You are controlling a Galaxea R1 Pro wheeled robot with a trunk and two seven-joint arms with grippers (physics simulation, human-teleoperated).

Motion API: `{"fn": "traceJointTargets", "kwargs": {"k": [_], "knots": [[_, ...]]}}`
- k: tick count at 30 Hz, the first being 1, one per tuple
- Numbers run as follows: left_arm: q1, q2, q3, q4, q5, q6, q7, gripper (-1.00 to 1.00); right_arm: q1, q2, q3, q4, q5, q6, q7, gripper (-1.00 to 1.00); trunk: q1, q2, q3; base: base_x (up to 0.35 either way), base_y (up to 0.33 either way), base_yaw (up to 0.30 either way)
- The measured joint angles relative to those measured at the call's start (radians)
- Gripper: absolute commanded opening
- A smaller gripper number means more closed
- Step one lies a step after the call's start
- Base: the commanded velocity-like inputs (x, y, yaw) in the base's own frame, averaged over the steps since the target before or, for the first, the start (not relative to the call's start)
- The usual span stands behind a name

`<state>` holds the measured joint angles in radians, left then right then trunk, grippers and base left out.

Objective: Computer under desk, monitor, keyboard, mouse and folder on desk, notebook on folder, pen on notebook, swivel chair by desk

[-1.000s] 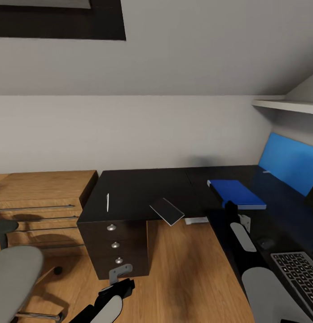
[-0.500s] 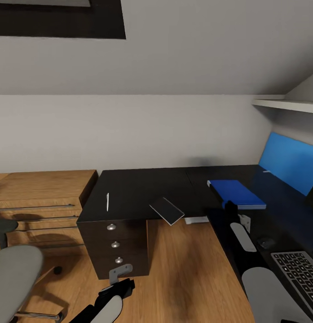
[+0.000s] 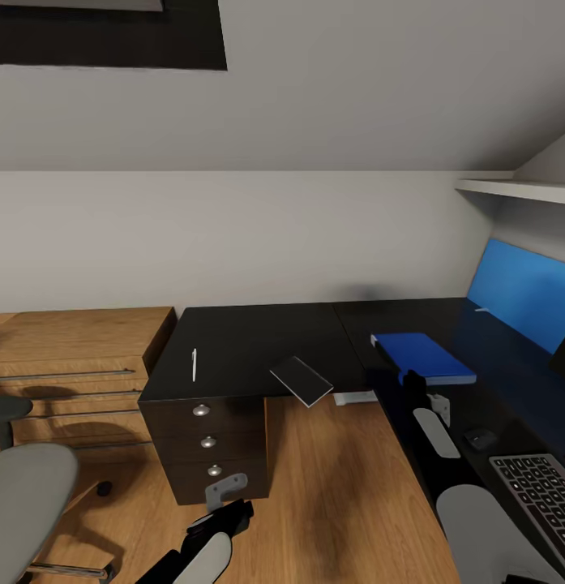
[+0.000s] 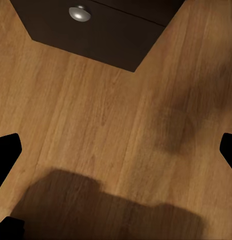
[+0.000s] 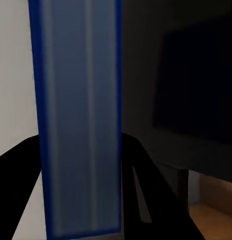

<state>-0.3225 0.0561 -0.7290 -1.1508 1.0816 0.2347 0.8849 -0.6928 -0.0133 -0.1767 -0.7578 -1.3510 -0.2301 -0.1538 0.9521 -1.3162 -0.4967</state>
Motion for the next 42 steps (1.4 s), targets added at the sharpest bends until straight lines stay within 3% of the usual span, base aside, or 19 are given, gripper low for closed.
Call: {"fn": "traceJointTargets", "kwargs": {"k": [23, 33, 42], "knots": [[0.000, -0.001, 0.000, 0.001, 0.001, -0.001, -0.001, 1.00, 0.000, 0.001, -0.001, 0.003, 0.002, -0.006, 0.001, -1.00, 0.088, -0.161, -0.072, 0.000, 0.000, -0.002], [0.000, 0.000, 0.000, 0.000, -0.001, -0.001, -0.003, 1.00, 0.000, 0.001, -0.001, 0.004, 0.002, -0.006, 0.001, -1.00, 0.088, -0.161, -0.072, 0.000, 0.000, -0.180], [0.000, 0.000, -0.006, 0.000, -0.004, -0.001, -0.004, 1.00, 0.000, 0.000, -0.001, 0.005, 0.003, -0.006, 0.002, -1.00, 0.088, -0.161, -0.072, 0.000, 0.000, -0.018]]}}
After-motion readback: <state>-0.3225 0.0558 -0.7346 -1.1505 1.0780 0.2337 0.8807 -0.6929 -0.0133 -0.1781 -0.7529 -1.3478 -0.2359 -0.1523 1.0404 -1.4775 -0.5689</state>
